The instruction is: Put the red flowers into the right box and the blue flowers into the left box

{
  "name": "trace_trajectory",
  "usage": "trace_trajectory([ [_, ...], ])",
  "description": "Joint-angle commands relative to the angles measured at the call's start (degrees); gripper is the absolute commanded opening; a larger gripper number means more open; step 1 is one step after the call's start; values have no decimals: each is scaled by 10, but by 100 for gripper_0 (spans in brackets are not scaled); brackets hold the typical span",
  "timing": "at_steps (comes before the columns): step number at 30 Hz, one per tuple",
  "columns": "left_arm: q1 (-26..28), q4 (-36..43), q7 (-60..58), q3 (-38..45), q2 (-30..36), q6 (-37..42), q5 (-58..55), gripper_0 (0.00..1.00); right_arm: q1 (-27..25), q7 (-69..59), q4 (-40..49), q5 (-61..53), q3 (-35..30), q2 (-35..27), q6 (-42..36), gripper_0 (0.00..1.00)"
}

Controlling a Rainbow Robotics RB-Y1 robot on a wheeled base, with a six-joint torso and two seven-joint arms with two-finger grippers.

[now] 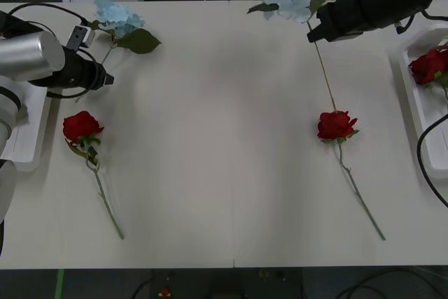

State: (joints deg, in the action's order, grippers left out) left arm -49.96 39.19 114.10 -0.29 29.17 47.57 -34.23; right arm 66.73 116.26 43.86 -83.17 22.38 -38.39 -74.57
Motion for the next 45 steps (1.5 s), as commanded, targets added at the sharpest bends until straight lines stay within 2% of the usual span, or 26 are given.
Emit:
trace_trajectory([
  [1, -28, -21, -30, 13, -6, -14, 7, 100, 19, 18, 88, -50, 23, -12, 44, 0],
  [9, -18, -27, -31, 13, -7, -14, 11, 100, 19, 15, 142, -108, 27, 54, 129, 0],
  [19, 0, -29, -31, 13, -16, -12, 13, 100, 20, 10, 147, -125, 28, 152, 228, 0],
  [27, 20, -28, -31, 8, -18, -13, 14, 100, 22, 15, 147, -139, 27, 203, 261, 0],
  [33, 29, -28, -31, 3, -17, -13, 14, 100, 21, 20, 148, -140, 27, 213, 266, 0],
  [34, 29, -28, -30, 4, -17, -12, 14, 94, 22, 20, 148, -139, 26, 213, 266, 0],
  [35, 29, -28, -29, 3, -17, -12, 15, 56, 21, 20, 148, -140, 27, 216, 267, 0],
  [36, 30, -28, -30, 3, -17, -13, 16, 1, 22, 20, 148, -140, 27, 219, 267, 0],
  [45, 30, -21, -12, 3, -17, -13, 9, 0, 21, 21, 148, -139, 27, 225, 273, 0],
])
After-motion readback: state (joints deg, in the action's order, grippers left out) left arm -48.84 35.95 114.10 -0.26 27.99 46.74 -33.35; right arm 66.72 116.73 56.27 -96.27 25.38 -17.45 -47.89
